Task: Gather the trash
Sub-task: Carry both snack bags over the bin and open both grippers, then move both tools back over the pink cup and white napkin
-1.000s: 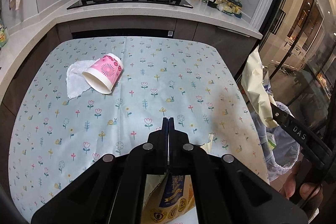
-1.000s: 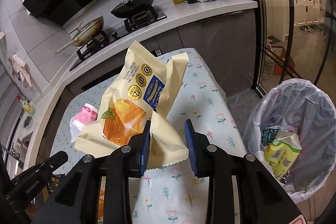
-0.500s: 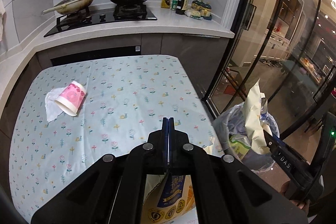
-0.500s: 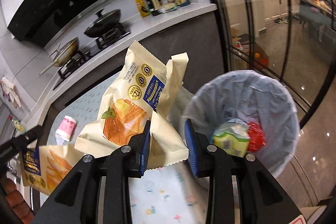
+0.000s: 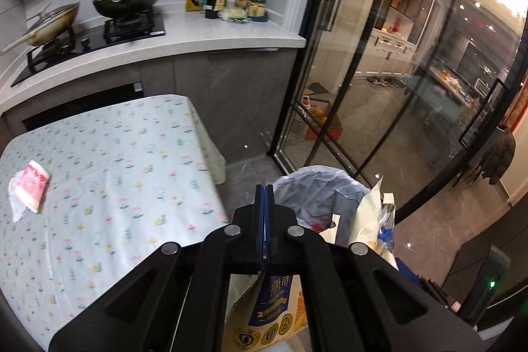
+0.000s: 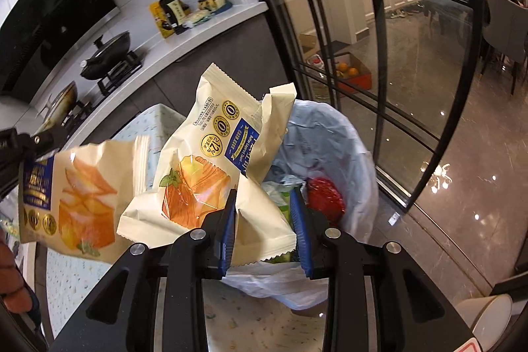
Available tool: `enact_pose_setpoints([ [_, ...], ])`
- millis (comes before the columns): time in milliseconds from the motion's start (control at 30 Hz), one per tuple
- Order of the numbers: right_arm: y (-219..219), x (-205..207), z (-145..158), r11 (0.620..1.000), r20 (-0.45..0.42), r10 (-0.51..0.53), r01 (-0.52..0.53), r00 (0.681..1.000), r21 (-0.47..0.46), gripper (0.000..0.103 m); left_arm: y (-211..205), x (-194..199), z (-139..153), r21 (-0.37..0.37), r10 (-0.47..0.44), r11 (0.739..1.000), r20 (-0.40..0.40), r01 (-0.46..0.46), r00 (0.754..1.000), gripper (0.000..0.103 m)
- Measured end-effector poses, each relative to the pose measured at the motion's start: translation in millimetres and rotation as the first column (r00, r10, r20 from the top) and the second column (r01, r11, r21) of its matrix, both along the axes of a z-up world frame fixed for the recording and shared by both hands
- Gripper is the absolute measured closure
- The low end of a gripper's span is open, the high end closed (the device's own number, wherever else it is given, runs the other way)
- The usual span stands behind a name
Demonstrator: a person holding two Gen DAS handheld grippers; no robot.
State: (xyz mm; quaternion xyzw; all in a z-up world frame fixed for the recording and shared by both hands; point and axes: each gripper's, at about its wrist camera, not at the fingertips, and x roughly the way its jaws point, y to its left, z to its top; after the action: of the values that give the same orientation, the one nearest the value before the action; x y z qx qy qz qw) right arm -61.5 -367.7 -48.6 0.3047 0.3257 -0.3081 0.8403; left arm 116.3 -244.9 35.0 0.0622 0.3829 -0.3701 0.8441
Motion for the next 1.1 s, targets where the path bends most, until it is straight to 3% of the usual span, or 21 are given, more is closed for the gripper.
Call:
enact_pose_setpoints([
  [200,-13,2,-15,0.999,-0.022,-0.020,0.021,1.000,0.029,0.071,-31,1,-10,-0.004,-0.038,0.999,-0.044,0.038,0.998,0.099],
  [267,-16,4,-18,0.999,-0.023,-0.029,0.029,0.999,0.032,0.061,-36,1,-14,0.005,-0.042,0.999,-0.049,0.042,0.998,0.097],
  [433,-17,9,-18,0.999,-0.014,-0.030,0.031,0.999,0.032,0.054,-33,3,-19,0.007,-0.013,1.000,-0.044,0.014,0.999,0.061],
  [533,-17,11,-14,0.999,0.000,-0.033,0.033,0.999,0.029,0.051,-25,6,-19,0.009,0.003,1.000,-0.034,-0.003,0.999,0.054],
  [733,-9,17,2,1.000,0.035,-0.024,0.024,0.999,0.008,0.047,-4,16,-22,0.012,0.041,0.999,-0.044,-0.041,0.998,0.053],
  [1033,30,45,27,0.997,0.062,0.069,-0.066,0.996,-0.045,0.046,41,35,-24,0.019,0.127,0.992,-0.050,-0.127,0.991,0.052],
  [1100,39,52,30,0.995,0.063,0.089,-0.086,0.994,-0.048,0.045,54,40,-23,0.019,0.150,0.989,-0.049,-0.149,0.988,0.048],
])
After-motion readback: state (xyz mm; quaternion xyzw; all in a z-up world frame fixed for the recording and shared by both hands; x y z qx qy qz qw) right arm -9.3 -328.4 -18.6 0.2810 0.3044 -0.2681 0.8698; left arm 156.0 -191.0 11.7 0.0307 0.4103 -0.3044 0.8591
